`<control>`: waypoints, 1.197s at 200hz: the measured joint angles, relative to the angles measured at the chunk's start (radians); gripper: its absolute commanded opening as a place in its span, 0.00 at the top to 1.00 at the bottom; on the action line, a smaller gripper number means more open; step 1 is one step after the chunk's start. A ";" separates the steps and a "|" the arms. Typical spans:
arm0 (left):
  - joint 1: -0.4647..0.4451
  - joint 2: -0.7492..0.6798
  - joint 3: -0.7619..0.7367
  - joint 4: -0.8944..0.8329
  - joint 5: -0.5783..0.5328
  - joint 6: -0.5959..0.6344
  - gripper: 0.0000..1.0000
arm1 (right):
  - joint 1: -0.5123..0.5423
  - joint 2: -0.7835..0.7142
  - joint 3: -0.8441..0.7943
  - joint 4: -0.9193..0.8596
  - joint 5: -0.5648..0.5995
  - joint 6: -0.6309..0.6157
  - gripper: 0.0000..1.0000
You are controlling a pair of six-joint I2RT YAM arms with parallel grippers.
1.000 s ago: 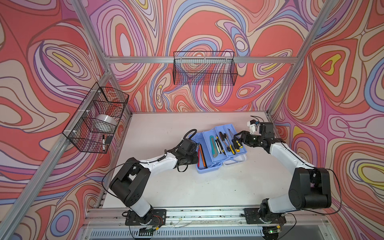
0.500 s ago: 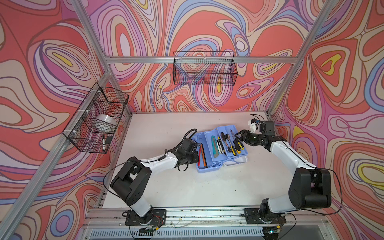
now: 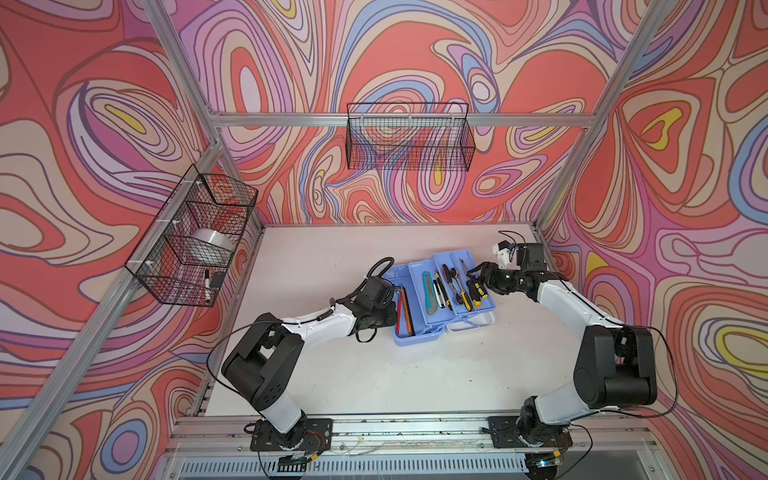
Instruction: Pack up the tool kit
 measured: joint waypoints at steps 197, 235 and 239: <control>0.003 0.024 0.024 -0.014 0.000 -0.003 0.77 | 0.193 -0.035 0.090 -0.078 0.136 0.122 0.44; 0.003 0.026 0.024 -0.006 0.003 -0.003 0.77 | 0.266 -0.036 0.133 -0.140 0.240 0.155 0.45; 0.003 0.026 0.024 -0.006 0.003 -0.003 0.76 | 0.271 -0.036 0.136 -0.143 0.250 0.159 0.45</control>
